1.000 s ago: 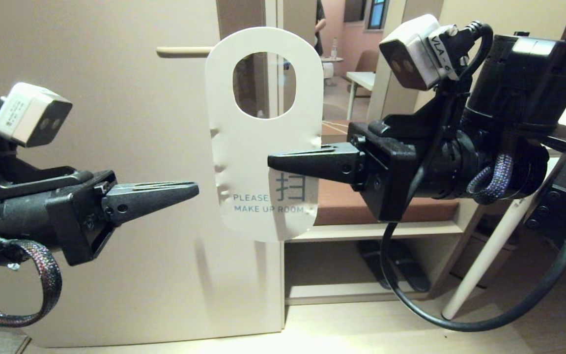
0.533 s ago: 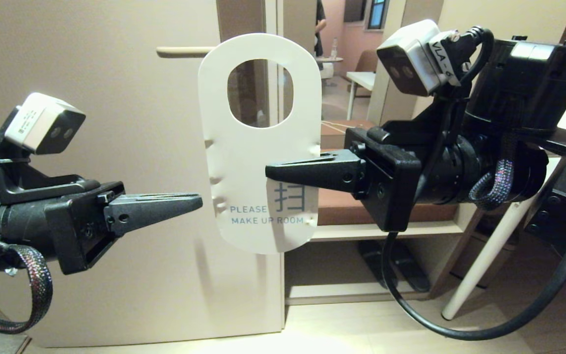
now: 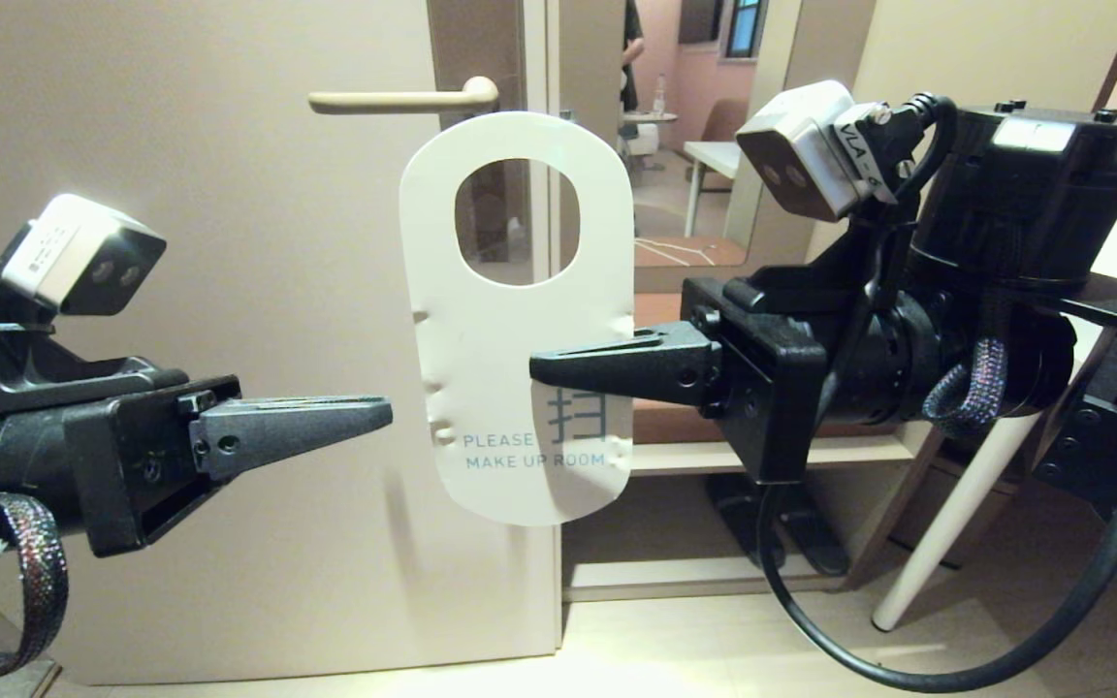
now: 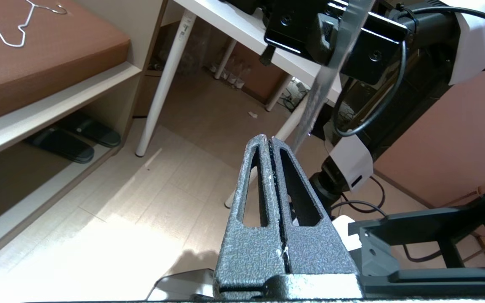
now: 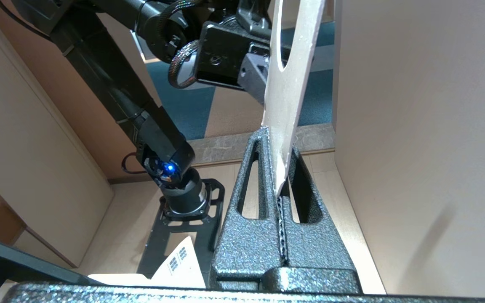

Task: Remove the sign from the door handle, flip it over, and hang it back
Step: Hand it to the other hand

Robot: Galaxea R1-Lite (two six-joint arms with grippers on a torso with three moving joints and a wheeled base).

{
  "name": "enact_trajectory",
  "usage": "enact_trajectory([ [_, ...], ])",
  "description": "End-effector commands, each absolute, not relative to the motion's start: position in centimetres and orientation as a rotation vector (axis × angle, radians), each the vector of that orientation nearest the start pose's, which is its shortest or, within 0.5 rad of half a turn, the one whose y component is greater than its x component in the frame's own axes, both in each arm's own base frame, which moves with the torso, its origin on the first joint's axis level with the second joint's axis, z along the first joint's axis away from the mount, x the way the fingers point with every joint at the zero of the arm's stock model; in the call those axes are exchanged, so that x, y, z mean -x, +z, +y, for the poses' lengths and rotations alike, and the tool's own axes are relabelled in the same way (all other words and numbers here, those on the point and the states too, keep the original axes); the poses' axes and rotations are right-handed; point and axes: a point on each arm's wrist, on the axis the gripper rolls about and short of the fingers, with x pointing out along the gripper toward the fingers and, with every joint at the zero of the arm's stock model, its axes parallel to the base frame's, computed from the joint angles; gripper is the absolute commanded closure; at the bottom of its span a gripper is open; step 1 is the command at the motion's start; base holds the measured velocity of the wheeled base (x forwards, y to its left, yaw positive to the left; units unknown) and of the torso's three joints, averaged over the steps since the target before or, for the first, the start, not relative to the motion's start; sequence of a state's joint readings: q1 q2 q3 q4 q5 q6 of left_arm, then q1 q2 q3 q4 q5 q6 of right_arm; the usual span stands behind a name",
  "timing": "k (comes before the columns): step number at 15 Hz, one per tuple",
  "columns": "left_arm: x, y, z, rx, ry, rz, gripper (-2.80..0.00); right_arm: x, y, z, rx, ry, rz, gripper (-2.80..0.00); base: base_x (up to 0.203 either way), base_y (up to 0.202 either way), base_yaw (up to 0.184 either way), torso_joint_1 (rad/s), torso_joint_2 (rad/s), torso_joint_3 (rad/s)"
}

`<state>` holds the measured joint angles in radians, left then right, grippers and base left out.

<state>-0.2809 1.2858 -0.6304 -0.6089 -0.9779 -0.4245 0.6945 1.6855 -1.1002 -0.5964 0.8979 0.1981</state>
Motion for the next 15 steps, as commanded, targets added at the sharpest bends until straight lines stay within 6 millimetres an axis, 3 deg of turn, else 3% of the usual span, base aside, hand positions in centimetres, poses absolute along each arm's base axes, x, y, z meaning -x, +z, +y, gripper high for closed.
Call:
enact_trajectory([
  [1,-17.3,23.8,-7.0,0.393,-1.236,0.312,0.00,-23.1,26.5,21.6,-0.154,1.594,0.146,0.00,0.000,0.000,0.000,0.000,0.00,0.000],
  [7,-16.1,23.8,-6.6,0.427,-1.236,0.323,0.00,-23.2,26.4,21.6,-0.152,1.594,0.148,0.00,0.000,0.000,0.000,0.000,0.00,0.000],
  [8,-16.0,23.8,-6.6,0.427,-1.237,0.323,-2.80,-23.2,26.4,21.6,-0.152,1.594,0.148,0.00,0.000,0.000,0.000,0.000,0.00,0.000],
  [15,-16.1,23.3,-6.7,0.431,-1.236,0.342,-2.80,-22.9,26.0,21.4,-0.155,1.592,0.165,0.00,0.000,0.000,0.000,0.000,0.00,0.000],
])
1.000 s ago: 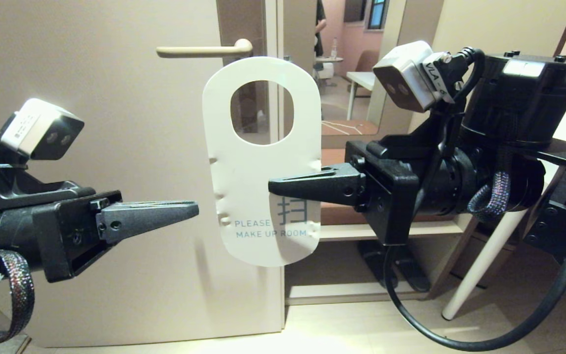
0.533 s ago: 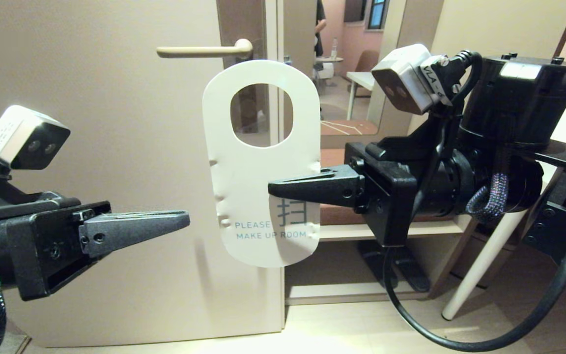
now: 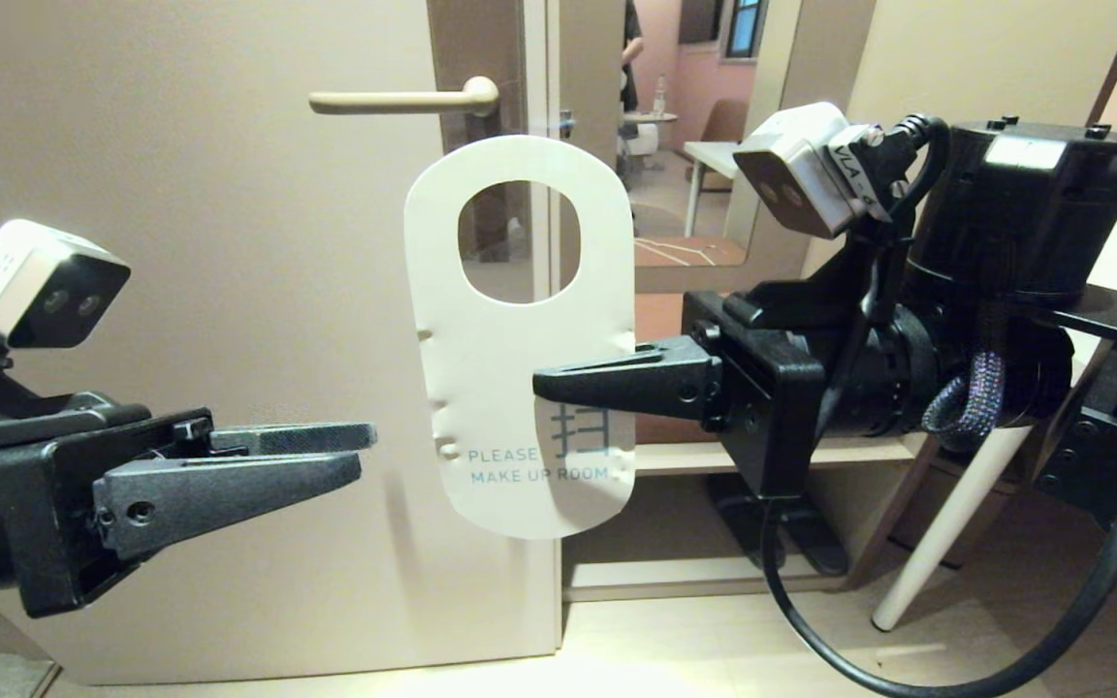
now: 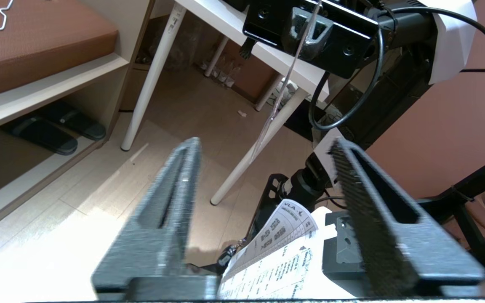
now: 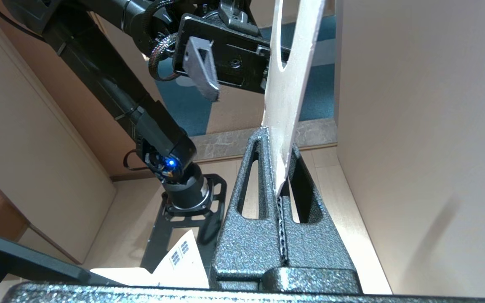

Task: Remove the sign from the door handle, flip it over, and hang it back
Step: Hand it to the other hand

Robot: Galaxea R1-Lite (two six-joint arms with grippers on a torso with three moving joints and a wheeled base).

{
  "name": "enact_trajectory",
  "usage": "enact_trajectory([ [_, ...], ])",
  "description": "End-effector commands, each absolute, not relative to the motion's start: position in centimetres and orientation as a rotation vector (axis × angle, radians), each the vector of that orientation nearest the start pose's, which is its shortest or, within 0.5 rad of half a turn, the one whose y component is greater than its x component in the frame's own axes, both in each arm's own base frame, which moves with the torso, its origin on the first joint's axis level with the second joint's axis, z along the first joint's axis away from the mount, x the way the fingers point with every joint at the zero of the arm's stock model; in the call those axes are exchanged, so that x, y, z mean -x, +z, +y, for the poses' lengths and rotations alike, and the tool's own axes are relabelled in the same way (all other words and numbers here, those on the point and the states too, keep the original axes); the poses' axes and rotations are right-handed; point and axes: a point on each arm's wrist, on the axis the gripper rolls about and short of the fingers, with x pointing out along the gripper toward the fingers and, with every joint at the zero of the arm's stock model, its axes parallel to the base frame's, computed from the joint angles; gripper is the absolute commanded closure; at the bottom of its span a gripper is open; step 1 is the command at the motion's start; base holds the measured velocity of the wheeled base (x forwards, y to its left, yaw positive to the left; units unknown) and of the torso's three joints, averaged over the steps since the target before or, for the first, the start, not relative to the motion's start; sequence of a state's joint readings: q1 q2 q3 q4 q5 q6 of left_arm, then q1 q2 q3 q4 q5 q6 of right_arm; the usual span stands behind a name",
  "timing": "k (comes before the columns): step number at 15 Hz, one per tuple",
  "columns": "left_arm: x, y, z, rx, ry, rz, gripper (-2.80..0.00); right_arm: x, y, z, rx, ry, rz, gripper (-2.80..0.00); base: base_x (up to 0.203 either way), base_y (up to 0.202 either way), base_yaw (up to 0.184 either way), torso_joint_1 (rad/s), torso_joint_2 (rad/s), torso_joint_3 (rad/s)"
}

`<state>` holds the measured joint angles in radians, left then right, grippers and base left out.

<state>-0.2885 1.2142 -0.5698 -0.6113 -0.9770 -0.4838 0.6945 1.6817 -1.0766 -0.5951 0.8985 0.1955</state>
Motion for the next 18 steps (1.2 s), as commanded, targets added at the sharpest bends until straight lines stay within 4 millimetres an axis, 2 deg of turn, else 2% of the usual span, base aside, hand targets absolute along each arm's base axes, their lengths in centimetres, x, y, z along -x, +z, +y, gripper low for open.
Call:
enact_trajectory([
  [1,-16.2,23.2,-6.7,0.432,-1.235,0.346,-2.80,-22.9,26.1,21.4,-0.155,1.603,0.165,0.00,0.000,0.000,0.000,0.000,0.00,0.000],
  [8,-18.2,22.9,-8.2,0.402,-1.292,0.277,-2.80,-23.0,26.1,21.5,-0.161,1.628,0.176,0.00,0.000,0.000,0.000,0.000,0.00,0.000],
  [18,-18.9,22.7,-10.0,0.377,-1.373,0.230,-2.80,-23.3,26.2,22.2,-0.180,1.656,0.193,0.00,0.000,0.000,0.000,0.000,0.00,0.000],
])
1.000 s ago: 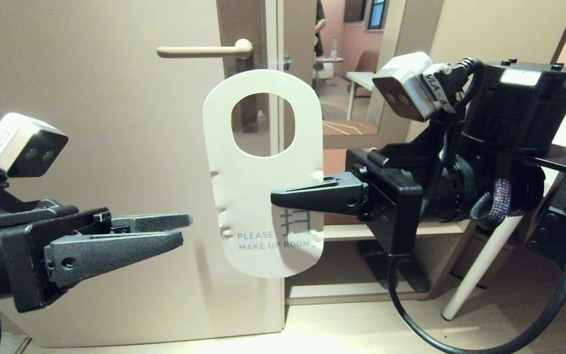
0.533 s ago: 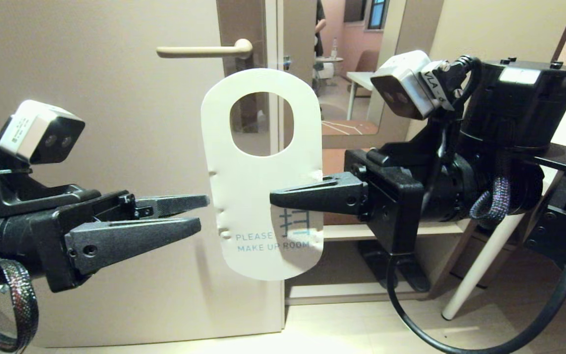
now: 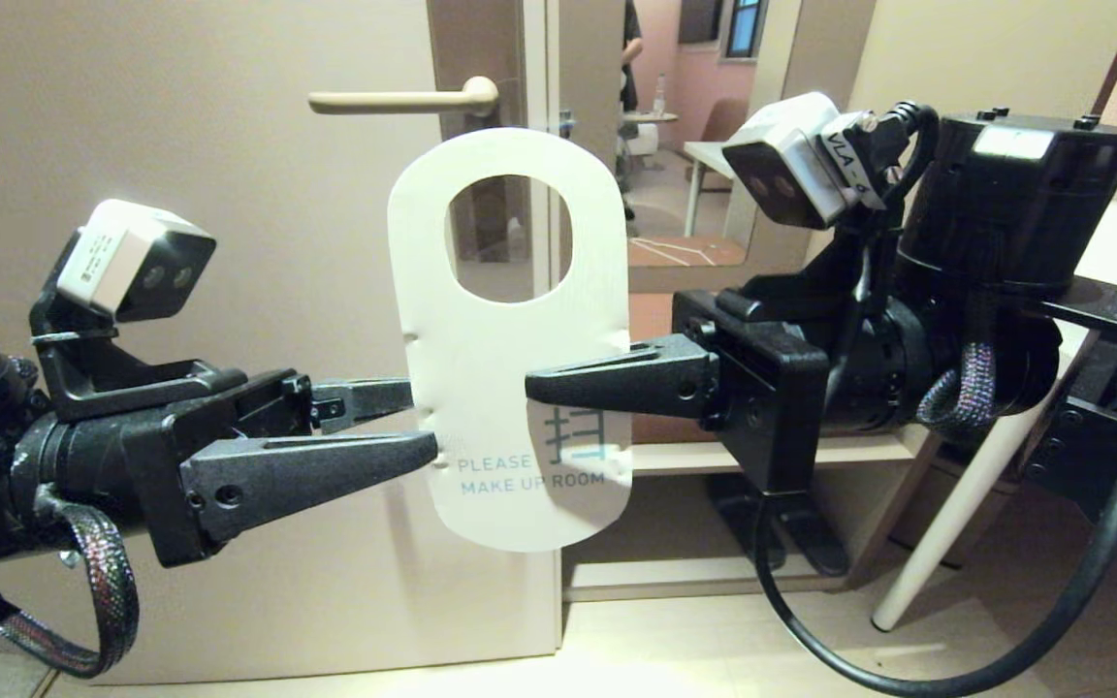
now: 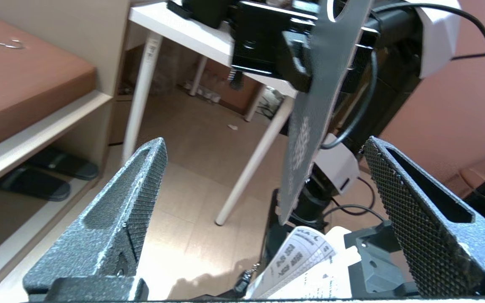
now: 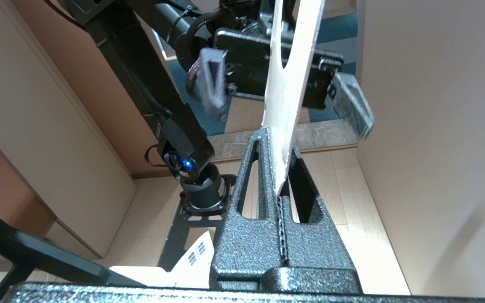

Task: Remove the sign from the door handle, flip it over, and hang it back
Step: Hand it to the other hand

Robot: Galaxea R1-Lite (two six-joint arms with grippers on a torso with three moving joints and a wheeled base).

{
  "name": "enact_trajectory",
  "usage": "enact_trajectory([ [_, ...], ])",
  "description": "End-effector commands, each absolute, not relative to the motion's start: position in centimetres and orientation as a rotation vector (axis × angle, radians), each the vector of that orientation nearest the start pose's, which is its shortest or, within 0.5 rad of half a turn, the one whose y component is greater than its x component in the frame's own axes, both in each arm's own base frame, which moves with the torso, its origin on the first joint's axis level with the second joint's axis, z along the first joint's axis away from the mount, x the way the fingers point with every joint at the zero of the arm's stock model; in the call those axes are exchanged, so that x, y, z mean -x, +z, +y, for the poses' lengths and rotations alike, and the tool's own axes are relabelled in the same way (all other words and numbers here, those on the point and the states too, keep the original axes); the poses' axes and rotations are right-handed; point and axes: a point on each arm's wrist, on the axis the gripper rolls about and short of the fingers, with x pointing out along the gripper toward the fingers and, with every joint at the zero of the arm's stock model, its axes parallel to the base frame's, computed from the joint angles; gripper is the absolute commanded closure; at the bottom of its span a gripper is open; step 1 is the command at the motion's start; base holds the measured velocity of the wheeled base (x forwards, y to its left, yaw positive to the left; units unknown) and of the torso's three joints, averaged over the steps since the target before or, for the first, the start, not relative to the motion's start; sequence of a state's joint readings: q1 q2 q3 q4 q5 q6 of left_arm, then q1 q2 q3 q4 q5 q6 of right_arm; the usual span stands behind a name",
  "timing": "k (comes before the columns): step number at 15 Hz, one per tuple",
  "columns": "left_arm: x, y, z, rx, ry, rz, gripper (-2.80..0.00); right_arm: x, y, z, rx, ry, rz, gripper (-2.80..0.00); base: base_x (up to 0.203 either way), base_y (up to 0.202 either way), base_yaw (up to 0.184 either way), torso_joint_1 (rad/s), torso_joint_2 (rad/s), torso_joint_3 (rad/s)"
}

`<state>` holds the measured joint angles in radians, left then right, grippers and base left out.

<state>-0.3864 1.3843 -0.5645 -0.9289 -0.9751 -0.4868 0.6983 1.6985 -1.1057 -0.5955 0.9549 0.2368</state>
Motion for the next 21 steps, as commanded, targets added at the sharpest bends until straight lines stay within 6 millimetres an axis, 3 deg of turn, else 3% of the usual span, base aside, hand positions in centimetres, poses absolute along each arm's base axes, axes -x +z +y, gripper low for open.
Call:
enact_trajectory([
  [1,-18.9,22.7,-10.3,0.376,-1.386,0.233,-2.80,-23.5,26.2,22.4,-0.179,1.657,0.193,0.00,0.000,0.000,0.000,0.000,0.00,0.000],
  [11,-18.8,22.7,-11.1,0.373,-1.421,0.242,-2.80,-23.7,26.3,23.7,-0.175,1.682,0.184,0.00,0.000,0.000,0.000,0.000,0.00,0.000],
  [18,-20.8,22.5,-12.1,0.360,-1.429,0.184,-2.80,-24.1,26.0,24.0,-0.176,1.665,0.184,0.00,0.000,0.000,0.000,0.000,0.00,0.000],
  [21,-20.7,22.6,-12.1,0.394,-1.432,0.196,-2.80,-24.6,26.0,24.4,-0.216,1.645,0.155,0.00,0.000,0.000,0.000,0.000,0.00,0.000],
])
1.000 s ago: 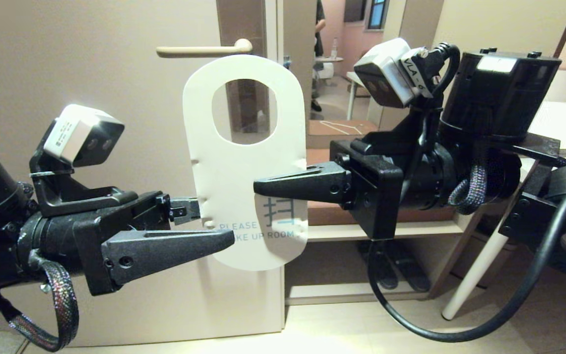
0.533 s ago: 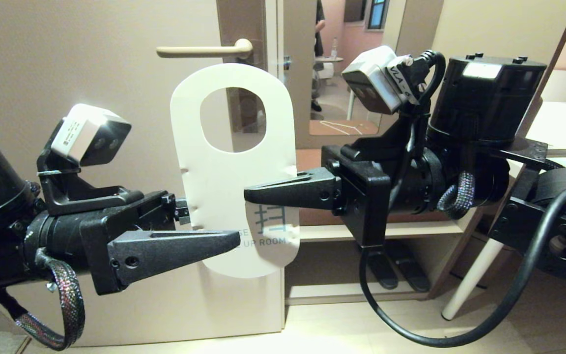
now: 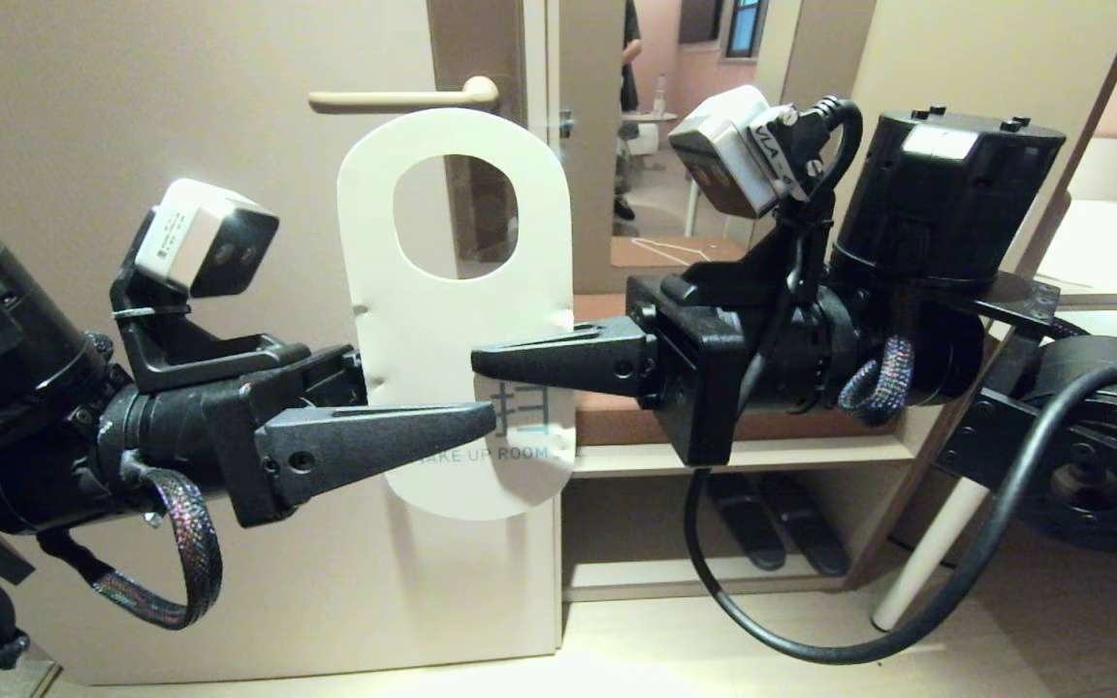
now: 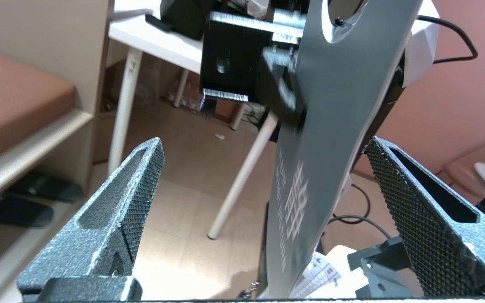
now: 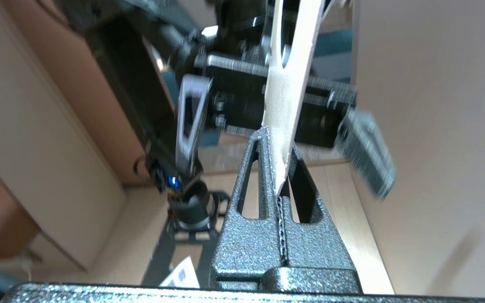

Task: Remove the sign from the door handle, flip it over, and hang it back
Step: Hand it to the other hand

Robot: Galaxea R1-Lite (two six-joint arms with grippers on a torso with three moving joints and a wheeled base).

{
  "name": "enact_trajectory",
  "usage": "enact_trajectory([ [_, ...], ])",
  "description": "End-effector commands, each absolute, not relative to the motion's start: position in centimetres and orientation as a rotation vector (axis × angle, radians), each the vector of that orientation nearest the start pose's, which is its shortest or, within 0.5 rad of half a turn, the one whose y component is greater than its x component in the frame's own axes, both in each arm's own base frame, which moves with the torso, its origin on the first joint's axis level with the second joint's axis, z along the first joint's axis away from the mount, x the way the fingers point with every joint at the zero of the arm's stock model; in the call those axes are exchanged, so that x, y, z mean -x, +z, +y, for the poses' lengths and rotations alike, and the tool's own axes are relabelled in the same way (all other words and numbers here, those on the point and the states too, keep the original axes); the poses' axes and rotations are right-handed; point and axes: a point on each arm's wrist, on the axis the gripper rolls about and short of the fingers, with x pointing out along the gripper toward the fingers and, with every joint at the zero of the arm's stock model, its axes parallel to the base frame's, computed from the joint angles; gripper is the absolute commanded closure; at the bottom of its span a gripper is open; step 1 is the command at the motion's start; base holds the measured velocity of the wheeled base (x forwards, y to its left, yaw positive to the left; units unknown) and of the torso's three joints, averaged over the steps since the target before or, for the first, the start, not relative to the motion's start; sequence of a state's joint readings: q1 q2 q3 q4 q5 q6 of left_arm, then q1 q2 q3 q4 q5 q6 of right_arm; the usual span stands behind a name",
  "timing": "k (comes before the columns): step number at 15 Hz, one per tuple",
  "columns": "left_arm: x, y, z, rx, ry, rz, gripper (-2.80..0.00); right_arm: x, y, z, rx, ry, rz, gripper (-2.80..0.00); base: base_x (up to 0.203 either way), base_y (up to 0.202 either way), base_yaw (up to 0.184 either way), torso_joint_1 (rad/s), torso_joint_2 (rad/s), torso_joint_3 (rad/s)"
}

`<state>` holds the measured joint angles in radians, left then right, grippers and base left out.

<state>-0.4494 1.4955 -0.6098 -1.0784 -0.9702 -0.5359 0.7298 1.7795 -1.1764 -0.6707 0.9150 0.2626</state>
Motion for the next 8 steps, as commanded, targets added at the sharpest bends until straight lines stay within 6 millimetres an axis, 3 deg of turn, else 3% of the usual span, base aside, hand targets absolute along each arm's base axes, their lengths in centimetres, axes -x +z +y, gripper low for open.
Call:
enact_trajectory([
  [1,-20.73,22.63,-12.06,0.396,-1.431,0.196,-2.80,-24.57,26.22,24.39,-0.236,1.644,0.150,0.00,0.000,0.000,0.000,0.000,0.00,0.000],
  [8,-20.56,22.01,-12.30,0.403,-1.439,0.226,-2.80,-24.70,26.26,24.50,-0.243,1.646,0.144,0.00,0.000,0.000,0.000,0.000,0.00,0.000],
])
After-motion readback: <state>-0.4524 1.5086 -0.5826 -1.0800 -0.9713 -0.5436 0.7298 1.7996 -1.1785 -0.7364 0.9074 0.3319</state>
